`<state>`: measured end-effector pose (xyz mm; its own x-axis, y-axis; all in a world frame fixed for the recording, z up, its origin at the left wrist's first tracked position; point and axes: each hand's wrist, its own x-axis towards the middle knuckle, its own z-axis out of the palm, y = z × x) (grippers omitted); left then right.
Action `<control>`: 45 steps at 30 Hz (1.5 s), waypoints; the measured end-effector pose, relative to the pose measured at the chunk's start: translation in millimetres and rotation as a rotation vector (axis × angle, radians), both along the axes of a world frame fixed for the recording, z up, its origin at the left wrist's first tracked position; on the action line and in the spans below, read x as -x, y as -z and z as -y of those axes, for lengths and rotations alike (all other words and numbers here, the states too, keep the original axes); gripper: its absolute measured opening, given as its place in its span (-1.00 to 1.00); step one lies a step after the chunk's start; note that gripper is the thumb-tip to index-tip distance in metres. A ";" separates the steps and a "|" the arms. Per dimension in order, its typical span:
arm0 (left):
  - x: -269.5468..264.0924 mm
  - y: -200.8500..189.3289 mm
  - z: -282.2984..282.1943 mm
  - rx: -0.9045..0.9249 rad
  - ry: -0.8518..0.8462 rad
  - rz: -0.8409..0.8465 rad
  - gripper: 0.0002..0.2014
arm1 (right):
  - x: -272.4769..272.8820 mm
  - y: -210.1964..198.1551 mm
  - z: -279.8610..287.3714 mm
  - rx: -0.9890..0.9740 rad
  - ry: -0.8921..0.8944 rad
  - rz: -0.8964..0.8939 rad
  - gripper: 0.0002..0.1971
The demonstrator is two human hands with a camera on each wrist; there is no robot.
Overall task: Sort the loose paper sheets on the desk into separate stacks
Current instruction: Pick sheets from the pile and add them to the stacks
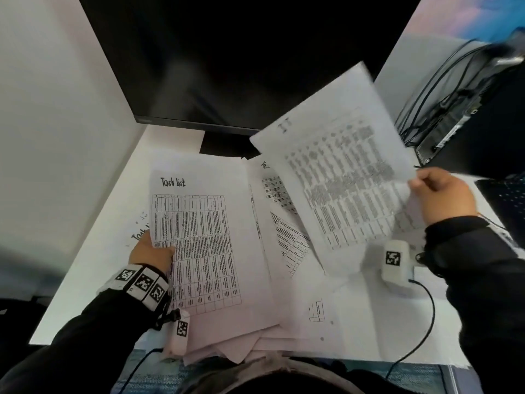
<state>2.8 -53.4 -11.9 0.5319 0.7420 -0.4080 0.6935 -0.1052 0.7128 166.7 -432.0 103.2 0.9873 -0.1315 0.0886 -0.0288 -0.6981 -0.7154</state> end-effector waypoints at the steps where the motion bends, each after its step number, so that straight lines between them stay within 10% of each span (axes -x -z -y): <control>1: -0.3 -2.0 0.5 0.001 -0.003 0.017 -0.61 | 0.4 -8.2 1.4 -0.017 0.020 0.011 -0.91; 19: -18.1 -25.6 45.7 0.320 0.154 0.376 -0.56 | 39.9 63.3 -73.5 -0.330 -0.218 -0.641 -0.69; 39: -27.2 -107.9 54.1 0.052 0.265 0.724 -0.47 | 48.2 0.6 -86.6 -0.587 -0.422 -0.118 -0.44; 45: -38.6 -116.3 66.5 0.061 0.370 0.740 -0.72 | 47.4 -8.0 -101.4 -0.534 -0.385 -0.011 -0.73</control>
<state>41.4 -119.9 104.4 0.8843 0.4540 0.1091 -0.0286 -0.1806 0.9831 119.3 -330.5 111.3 0.9731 0.2085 0.0984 0.1425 -0.2087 -0.9675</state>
